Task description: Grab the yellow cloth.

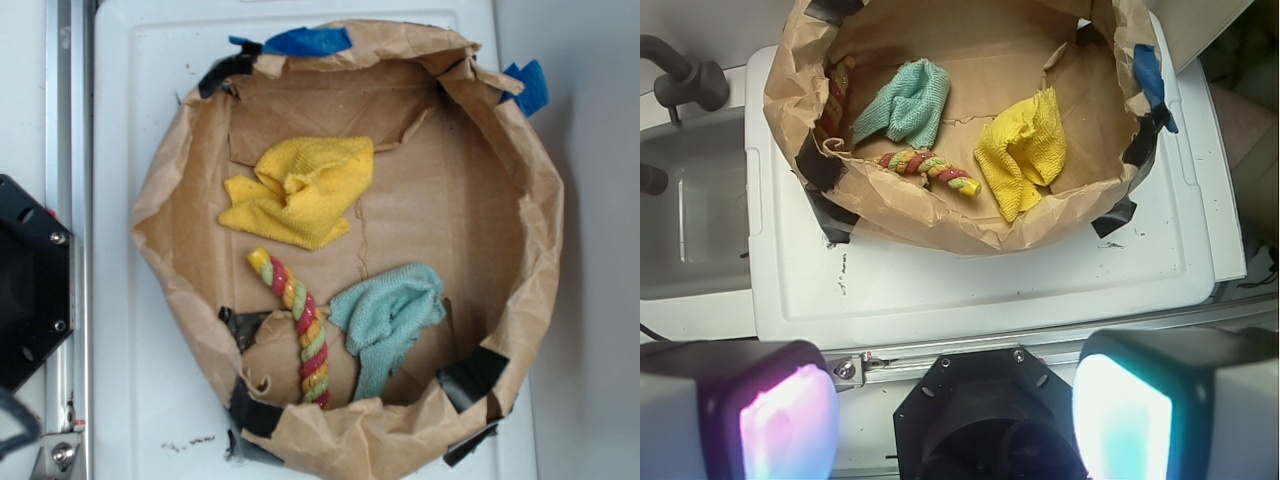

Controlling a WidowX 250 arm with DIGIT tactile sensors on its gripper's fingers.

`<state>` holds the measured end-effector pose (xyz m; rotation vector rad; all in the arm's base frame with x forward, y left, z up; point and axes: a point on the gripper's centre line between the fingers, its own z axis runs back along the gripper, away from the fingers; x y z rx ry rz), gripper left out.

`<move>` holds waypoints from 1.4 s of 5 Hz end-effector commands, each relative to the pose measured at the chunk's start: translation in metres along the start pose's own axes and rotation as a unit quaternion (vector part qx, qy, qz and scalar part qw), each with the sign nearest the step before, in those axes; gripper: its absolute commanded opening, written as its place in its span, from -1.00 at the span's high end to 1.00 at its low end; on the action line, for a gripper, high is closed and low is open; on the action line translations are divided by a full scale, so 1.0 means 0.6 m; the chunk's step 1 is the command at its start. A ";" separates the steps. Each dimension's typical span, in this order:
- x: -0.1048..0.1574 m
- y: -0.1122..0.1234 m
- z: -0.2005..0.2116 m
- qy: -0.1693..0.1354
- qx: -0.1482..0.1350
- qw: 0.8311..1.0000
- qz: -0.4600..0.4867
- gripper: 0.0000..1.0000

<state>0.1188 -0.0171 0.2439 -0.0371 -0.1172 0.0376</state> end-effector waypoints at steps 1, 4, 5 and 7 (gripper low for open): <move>0.000 0.000 0.000 0.000 0.000 1.000 0.000 -1.00; 0.149 0.029 -0.092 -0.044 0.005 0.992 0.122 -1.00; 0.168 0.054 -0.138 -0.051 0.001 0.991 0.128 -1.00; 0.223 0.074 -0.227 -0.039 0.010 0.988 0.149 -1.00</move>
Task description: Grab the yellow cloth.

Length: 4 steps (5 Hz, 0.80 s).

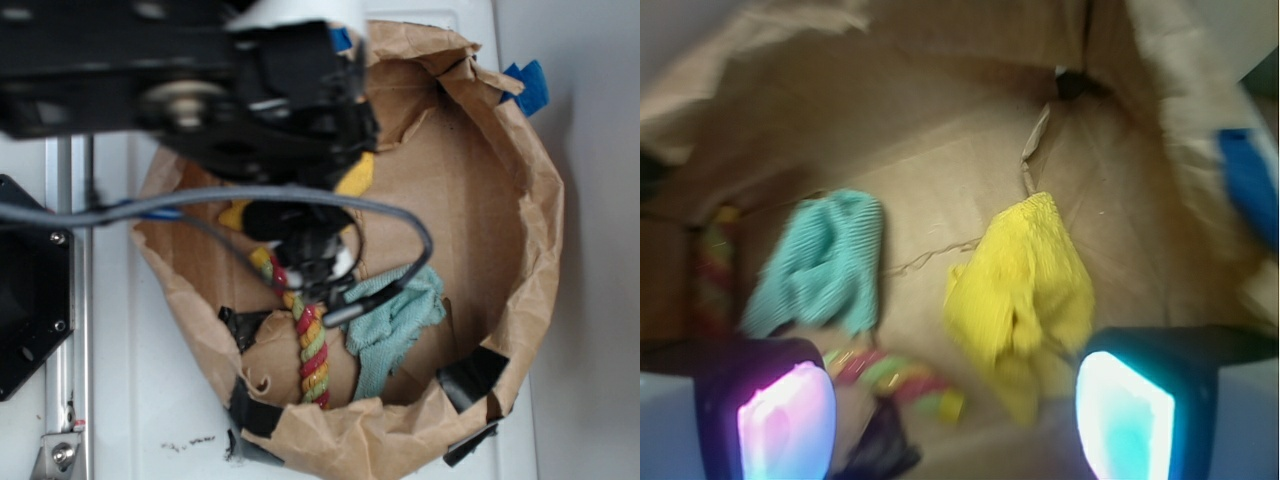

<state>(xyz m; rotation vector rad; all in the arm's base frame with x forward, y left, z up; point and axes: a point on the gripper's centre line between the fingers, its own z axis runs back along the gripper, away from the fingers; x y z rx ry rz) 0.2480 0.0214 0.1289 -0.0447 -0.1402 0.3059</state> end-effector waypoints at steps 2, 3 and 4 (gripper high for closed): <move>0.009 0.014 -0.098 -0.017 0.036 0.999 0.030 -1.00; 0.000 0.030 -0.124 -0.009 0.043 0.998 0.036 -1.00; -0.002 0.028 -0.152 0.002 0.052 0.998 0.026 -1.00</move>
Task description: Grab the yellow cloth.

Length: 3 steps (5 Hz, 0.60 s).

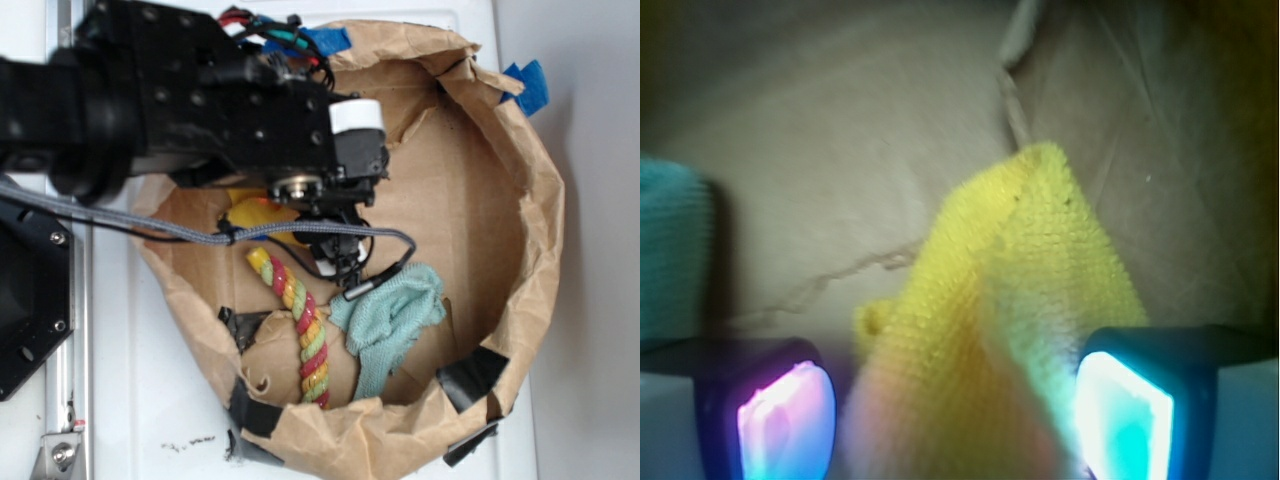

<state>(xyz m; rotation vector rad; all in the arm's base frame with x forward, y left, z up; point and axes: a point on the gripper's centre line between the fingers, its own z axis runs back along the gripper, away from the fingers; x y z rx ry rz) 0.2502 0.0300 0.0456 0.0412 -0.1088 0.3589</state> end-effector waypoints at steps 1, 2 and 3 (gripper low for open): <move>0.021 0.002 -0.021 -0.010 0.001 1.000 0.002 1.00; 0.031 0.003 -0.019 -0.010 0.002 1.000 -0.003 1.00; 0.041 0.005 -0.005 -0.011 -0.001 1.000 -0.010 1.00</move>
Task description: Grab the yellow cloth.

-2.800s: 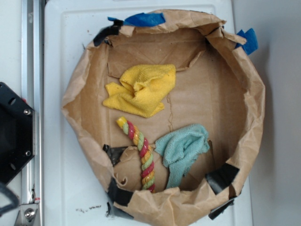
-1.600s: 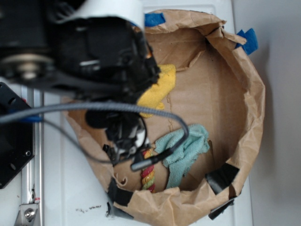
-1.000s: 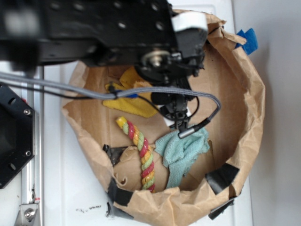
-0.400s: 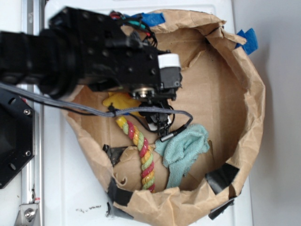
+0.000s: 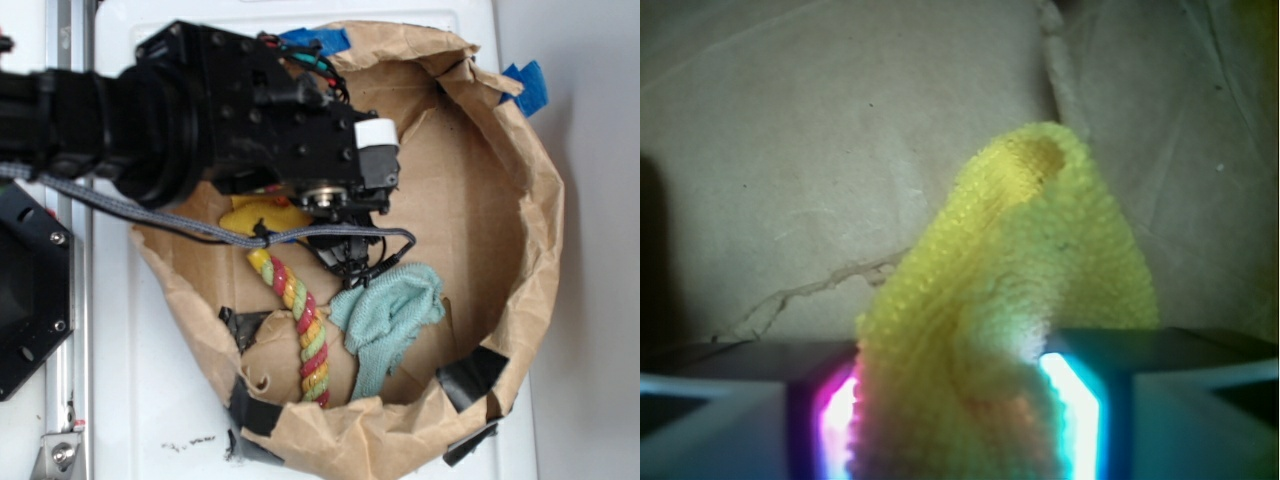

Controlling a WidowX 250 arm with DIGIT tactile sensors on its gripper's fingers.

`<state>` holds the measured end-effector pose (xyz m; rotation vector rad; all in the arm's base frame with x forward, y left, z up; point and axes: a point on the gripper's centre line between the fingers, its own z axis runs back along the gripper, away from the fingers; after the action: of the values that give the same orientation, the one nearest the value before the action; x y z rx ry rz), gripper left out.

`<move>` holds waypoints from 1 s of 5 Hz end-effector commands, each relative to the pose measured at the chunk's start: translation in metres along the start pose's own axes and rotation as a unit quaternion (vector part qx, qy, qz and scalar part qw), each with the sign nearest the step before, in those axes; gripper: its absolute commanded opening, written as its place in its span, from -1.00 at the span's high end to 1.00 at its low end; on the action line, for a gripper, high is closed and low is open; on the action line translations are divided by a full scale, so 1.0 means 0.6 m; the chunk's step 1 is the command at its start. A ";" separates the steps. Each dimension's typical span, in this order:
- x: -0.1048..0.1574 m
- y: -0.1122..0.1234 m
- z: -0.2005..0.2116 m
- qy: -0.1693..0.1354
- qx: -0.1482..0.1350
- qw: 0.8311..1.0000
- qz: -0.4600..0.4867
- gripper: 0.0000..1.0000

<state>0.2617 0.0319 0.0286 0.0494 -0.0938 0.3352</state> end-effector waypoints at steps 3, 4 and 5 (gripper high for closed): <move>0.073 -0.011 0.240 -0.005 -0.061 0.996 -0.065 1.00; 0.051 -0.027 0.273 -0.011 -0.062 0.993 -0.104 1.00; 0.030 -0.031 0.287 -0.030 -0.051 0.990 -0.131 1.00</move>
<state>0.2722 0.0073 0.1881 -0.0291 -0.1139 0.0701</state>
